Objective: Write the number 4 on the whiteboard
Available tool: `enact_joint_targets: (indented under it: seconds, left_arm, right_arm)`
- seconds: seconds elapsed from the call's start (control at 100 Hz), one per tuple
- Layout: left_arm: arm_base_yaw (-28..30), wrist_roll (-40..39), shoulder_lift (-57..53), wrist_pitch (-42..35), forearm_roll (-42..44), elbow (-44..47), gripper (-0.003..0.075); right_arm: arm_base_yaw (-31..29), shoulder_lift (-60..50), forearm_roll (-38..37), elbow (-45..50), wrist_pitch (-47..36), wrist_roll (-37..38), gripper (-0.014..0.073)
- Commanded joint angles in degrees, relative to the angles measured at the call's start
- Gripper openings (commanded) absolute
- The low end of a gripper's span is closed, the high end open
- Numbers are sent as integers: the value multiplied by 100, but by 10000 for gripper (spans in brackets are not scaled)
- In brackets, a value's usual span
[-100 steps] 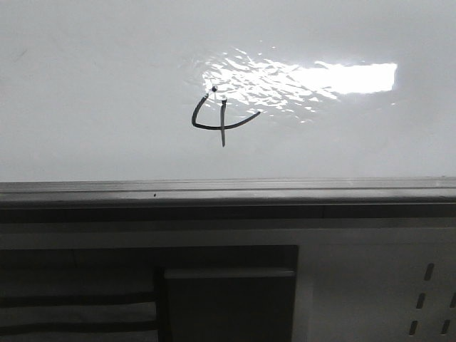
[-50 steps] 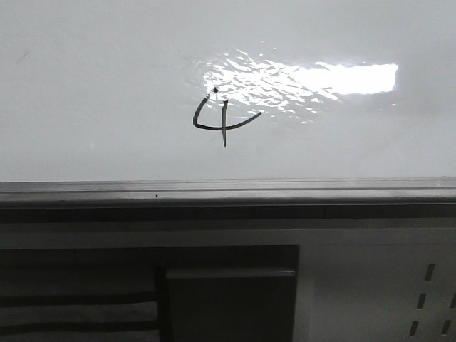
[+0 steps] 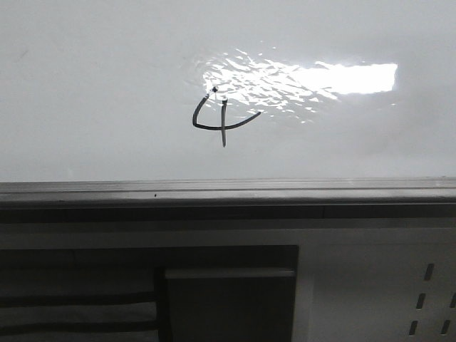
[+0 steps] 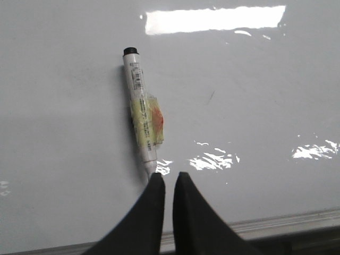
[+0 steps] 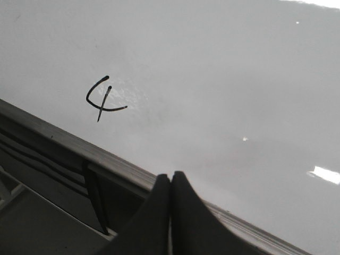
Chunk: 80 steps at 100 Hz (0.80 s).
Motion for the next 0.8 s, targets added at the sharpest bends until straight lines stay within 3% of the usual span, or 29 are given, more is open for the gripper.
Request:
enact_joint_targets:
  seconds: [0.0,0.42,0.79]
  left_arm:
    - [17,-43,41,-479,-145,-132,-20]
    - [1,-43,29,-479,-145,-121,-20]
    - [110,-43,-1530,-807,99,965,-20]
  right_arm:
    - [-29,39,-95,-104,-328,22,-72]
    - [-29,39,-95,-104,-264,22,-72]
    - [-29,39,-95,-104,-261,22,-72]
